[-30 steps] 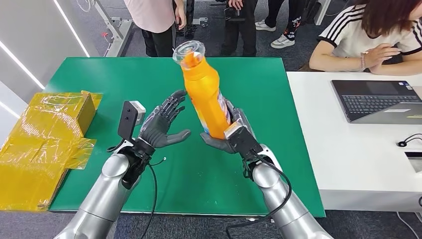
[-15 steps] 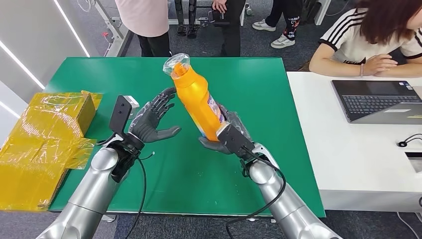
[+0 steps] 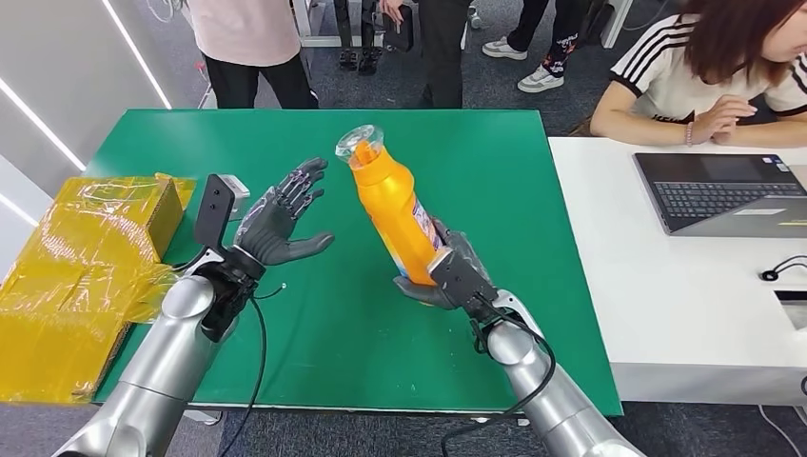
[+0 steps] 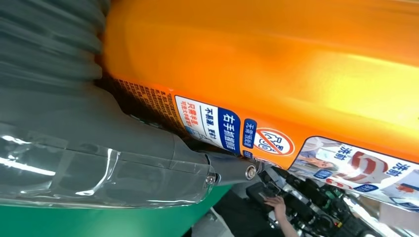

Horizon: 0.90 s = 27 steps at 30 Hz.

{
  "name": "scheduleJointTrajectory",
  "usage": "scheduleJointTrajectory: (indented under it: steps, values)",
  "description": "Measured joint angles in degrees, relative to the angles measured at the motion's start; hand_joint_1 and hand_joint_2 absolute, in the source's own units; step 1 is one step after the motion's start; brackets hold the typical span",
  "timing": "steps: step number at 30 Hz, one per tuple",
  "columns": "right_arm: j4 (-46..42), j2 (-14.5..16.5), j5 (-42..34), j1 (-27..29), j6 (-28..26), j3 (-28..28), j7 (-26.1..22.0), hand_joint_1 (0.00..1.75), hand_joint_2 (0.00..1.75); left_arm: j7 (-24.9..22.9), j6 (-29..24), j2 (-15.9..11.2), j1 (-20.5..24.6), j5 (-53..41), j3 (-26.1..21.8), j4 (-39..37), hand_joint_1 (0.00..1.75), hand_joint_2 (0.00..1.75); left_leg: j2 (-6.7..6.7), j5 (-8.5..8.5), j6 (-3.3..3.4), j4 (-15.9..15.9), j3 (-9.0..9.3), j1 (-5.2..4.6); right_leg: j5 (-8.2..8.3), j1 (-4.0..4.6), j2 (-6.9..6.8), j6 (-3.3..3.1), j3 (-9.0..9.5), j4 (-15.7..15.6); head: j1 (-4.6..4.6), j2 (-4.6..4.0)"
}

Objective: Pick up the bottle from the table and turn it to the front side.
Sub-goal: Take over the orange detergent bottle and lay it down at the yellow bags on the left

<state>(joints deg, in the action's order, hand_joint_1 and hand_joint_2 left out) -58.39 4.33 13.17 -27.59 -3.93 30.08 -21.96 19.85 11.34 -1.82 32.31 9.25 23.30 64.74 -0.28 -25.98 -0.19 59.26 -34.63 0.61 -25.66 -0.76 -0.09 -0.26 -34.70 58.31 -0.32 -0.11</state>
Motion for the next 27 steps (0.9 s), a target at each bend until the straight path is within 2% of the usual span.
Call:
scheduleJointTrajectory:
  steps: [6, 15, 27]
  values:
    - [1.0, 0.3, -0.6, 0.0, 0.2, 0.1, -0.5, 1.75, 1.75, 0.3, 0.1, 1.6, 0.6, 1.3, 0.0, 0.0, 0.0, 1.75, 0.0, 0.0, 0.0, 0.0, 0.0, 0.0, 0.0, 0.0, 0.01, 0.0, 0.0, 0.0, -0.01, 0.0]
    - [5.3, 3.6, -0.8, -1.9, 1.0, 0.9, -1.4, 1.75, 1.75, 0.4, -1.0, 5.0, 1.0, 1.9, 0.8, 0.1, 0.0, 1.75, 0.01, 0.0, 0.0, 0.0, 0.0, 0.01, 0.0, 0.0, 0.01, 0.0, 0.0, 0.0, -0.01, 0.0]
    - [10.4, 6.1, -0.4, -5.8, 0.7, 2.1, -1.9, 1.75, 1.75, 0.5, -1.6, 6.5, 1.3, 1.6, 1.9, -1.2, 0.0, 1.75, 0.01, 0.0, 0.0, 0.0, 0.0, 0.0, 0.0, 0.0, 0.01, 0.0, 0.0, 0.0, -0.01, 0.0]
